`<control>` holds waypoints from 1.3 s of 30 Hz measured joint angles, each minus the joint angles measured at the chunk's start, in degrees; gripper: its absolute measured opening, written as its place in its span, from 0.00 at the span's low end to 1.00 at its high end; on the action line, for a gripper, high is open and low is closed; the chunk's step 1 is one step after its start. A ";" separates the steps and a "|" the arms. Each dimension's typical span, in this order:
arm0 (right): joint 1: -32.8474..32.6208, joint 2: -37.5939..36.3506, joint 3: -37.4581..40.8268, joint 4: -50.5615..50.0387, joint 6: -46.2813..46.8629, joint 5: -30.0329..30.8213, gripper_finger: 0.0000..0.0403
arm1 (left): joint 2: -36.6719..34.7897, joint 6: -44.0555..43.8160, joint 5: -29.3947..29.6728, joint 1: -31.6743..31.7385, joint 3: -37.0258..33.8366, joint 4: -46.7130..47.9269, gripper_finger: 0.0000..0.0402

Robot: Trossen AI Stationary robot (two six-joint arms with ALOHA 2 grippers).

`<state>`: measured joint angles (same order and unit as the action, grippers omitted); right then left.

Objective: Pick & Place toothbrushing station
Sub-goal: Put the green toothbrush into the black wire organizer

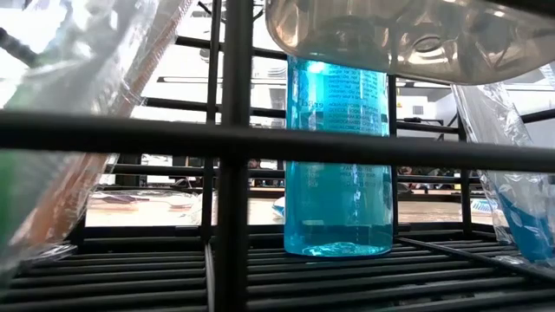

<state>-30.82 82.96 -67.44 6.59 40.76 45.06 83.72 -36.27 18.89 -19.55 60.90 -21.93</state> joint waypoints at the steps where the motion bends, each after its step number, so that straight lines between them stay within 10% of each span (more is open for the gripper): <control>1: 0.22 0.00 0.00 -0.07 0.24 0.00 0.00 | 0.00 -0.01 0.01 0.15 0.00 0.02 0.39; 15: 0.94 -0.02 0.00 -0.33 0.23 -0.20 0.00 | 0.00 0.02 -0.43 0.17 0.00 0.27 0.06; 21: 0.69 -0.09 0.00 -0.47 -0.74 -2.52 0.03 | 0.02 0.79 -0.93 -0.31 -0.02 0.22 0.09; 39: -4.98 -0.60 0.00 -0.71 -0.79 -3.03 0.61 | 0.02 10.59 12.11 -11.14 0.61 0.09 0.06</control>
<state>-35.80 82.36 -67.44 5.88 39.96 42.02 83.74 -25.68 31.00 -30.69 61.51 -21.85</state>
